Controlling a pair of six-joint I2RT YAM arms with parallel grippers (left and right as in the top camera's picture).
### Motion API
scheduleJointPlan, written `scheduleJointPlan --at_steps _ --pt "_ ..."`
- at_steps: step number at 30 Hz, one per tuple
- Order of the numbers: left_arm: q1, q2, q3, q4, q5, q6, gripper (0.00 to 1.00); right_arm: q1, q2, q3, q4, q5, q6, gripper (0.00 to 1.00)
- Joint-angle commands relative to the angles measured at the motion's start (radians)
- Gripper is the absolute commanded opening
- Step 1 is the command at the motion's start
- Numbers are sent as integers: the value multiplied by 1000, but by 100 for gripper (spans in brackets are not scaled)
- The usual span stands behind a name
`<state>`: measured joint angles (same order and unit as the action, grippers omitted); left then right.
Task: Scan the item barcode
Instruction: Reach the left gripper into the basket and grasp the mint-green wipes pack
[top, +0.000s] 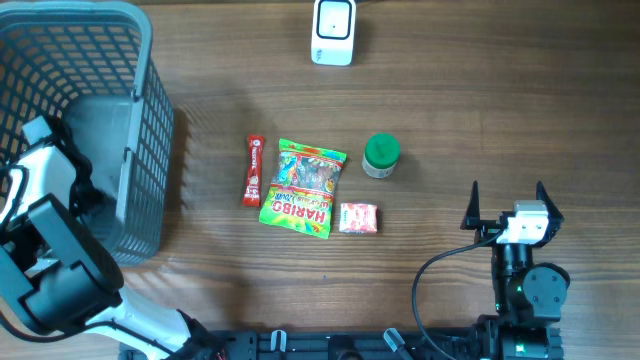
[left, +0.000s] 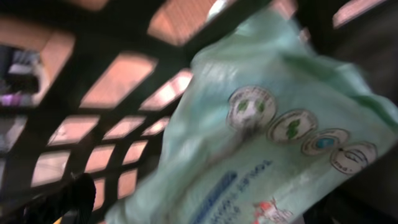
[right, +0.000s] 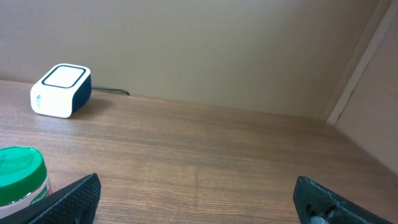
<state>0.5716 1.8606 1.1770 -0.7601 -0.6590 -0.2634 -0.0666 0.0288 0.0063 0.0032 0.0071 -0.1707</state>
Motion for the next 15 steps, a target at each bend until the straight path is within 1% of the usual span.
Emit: scheduleJointPlan --at_steps 1,3,4,7,10,12,15 --pt "24 69 -46 70 264 103 100 3 -4 -1 3 -8 -11 100" --pt "29 69 -46 89 290 103 98 3 -4 -1 3 -8 -11 100" --pt "31 69 -46 97 314 103 96 3 -4 -1 3 -8 -11 100" --pt "33 69 -46 103 435 103 77 3 -4 -1 3 -8 -11 100" --pt "33 70 -46 103 583 103 47 3 -4 -1 3 -8 -11 100" --pt "33 70 -50 108 639 103 43 3 -4 -1 3 -8 -11 100" --pt "33 70 -82 139 651 103 32 3 -4 -1 3 -8 -11 100"
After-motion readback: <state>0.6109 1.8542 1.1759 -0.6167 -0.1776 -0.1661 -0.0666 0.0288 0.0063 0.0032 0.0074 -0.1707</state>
